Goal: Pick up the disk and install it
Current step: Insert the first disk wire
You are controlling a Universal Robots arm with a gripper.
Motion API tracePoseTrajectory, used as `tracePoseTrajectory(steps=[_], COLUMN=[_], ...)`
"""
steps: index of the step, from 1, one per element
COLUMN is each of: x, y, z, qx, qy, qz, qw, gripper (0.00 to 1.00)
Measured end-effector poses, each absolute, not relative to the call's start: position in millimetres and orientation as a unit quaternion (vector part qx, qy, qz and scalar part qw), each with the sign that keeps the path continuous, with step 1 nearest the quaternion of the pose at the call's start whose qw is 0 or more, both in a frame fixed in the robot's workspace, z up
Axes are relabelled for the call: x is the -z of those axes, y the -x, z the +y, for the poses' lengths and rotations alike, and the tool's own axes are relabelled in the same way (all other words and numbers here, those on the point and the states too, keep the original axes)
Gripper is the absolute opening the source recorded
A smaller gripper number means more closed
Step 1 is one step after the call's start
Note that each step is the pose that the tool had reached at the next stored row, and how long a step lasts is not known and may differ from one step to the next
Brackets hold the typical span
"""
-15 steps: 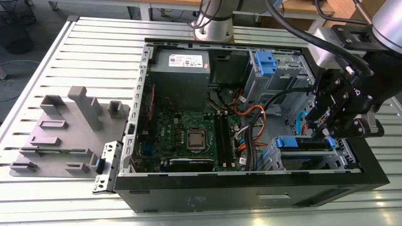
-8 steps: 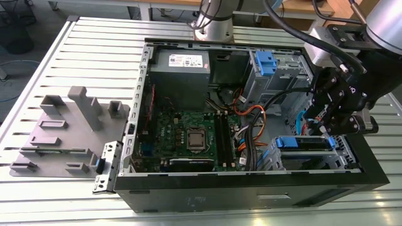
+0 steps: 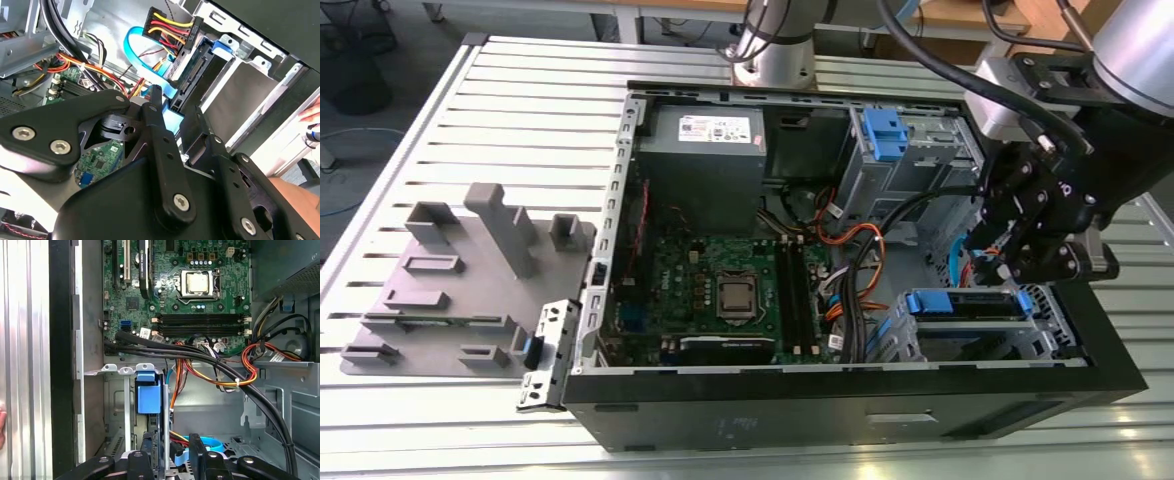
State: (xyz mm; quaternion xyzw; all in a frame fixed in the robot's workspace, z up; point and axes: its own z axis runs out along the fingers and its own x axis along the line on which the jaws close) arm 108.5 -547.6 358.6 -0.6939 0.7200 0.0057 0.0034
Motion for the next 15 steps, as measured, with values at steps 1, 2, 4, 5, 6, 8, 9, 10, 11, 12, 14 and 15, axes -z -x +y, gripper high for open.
tracePoseTrajectory(steps=[1,2,4,5,6,8,9,10,11,12,14,15], x=[-358.5,-358.4,-357.9,-357.7,-357.5,-356.8,-356.4,-356.2,-355.8,-355.2,-354.4,-354.2], y=[-109.4,-110.5,-113.2,-114.4,-115.4,-116.6,-116.8,-116.8,-116.9,-117.1,-117.1,-117.1], z=[-547.5,-547.3,-547.0,-546.9,-546.8,-546.7,-546.7,-546.7,-546.7,-546.7,-546.7,-546.7], qx=[-0.006,-0.006,-0.006,-0.006,-0.006,-0.006,-0.006,-0.005,-0.005,-0.005,-0.004,-0.004], qy=[0.694,0.694,0.694,0.694,0.694,0.694,0.694,0.694,0.694,0.694,0.694,0.694], qz=[0.720,0.720,0.720,0.720,0.720,0.720,0.720,0.720,0.720,0.720,0.720,0.720], qw=[0.003,0.003,0.003,0.003,0.003,0.003,0.003,0.003,0.003,0.003,0.002,0.002], gripper=[0.42,0.42,0.42,0.42,0.42,0.42,0.42,0.42,0.42,0.42,0.42,0.42])
